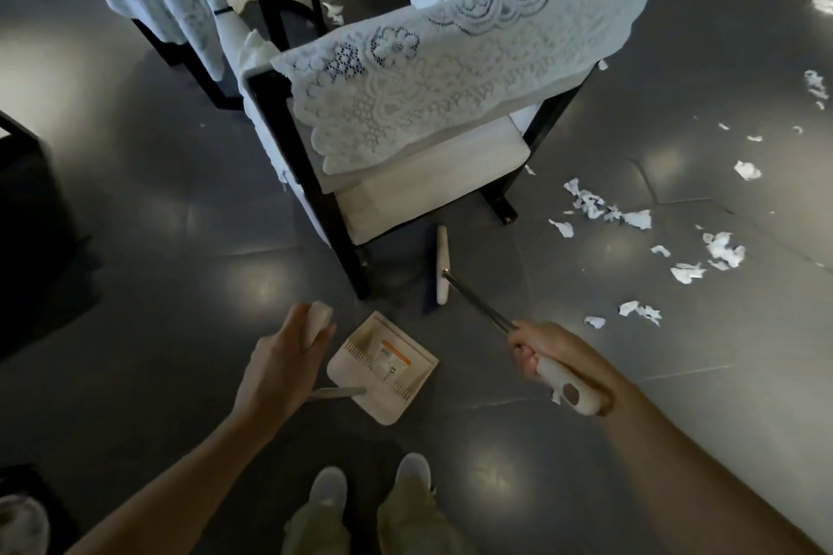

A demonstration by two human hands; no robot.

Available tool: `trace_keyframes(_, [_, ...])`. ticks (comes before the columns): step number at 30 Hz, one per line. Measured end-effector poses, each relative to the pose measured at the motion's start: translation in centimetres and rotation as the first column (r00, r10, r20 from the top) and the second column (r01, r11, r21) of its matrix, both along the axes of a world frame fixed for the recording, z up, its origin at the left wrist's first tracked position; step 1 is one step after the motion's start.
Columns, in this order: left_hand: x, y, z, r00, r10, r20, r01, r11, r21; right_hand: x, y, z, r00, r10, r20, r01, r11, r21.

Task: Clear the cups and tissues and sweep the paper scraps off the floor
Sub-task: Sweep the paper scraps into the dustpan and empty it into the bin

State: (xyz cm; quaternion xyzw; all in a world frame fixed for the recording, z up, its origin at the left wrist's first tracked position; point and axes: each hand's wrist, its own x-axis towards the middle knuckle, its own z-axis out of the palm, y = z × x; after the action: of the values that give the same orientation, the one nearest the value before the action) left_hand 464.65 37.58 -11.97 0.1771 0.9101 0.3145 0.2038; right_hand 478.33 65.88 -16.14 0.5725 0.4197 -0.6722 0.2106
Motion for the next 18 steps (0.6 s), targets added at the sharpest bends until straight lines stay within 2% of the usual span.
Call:
trace_keyframes(4, [0.4, 0.5, 0.2, 0.991, -0.126, -0.047, 0.124, 0.992, -0.033, 1.4, 0.8, 1.9, 0.989, 0.143, 0.019, -0.144, 0.973, 0.180])
trace_keyframes(7, [0.2, 0.5, 0.4, 0.992, -0.116, -0.049, 0.115, 0.993, -0.036, 0.0, 0.6, 2.8, 0.927, 0.370, 0.064, -0.372, 0.878, 0.301])
trace_keyframes(8, [0.1, 0.4, 0.4, 0.992, -0.112, -0.052, 0.111, 0.993, -0.032, -0.8, 0.4, 2.8, 0.872, 0.477, 0.108, -0.483, 0.806, 0.343])
trace_keyframes(10, [-0.4, -0.1, 0.5, 0.995, -0.090, -0.049, 0.089, 0.996, -0.016, -3.0, -0.4, 2.4, 0.699, 0.674, 0.239, -0.701, 0.577, 0.420])
trace_keyframes(13, [-1.3, -1.5, 0.3, 0.999, -0.028, 0.020, 0.028, 0.999, 0.023, -5.8, -2.3, 0.6, 0.440, 0.791, 0.424, -0.874, 0.270, 0.404])
trace_keyframes(16, [-1.8, -2.9, 0.1, 0.998, -0.008, 0.058, 0.007, 1.000, 0.012, -7.3, -4.2, -2.2, 0.296, 0.795, 0.529, -0.916, 0.079, 0.393])
trace_keyframes(18, [-2.0, -3.2, -0.1, 0.998, -0.004, 0.069, 0.004, 1.000, 0.002, -7.4, -5.3, -3.5, 0.261, 0.790, 0.555, -0.913, 0.015, 0.407])
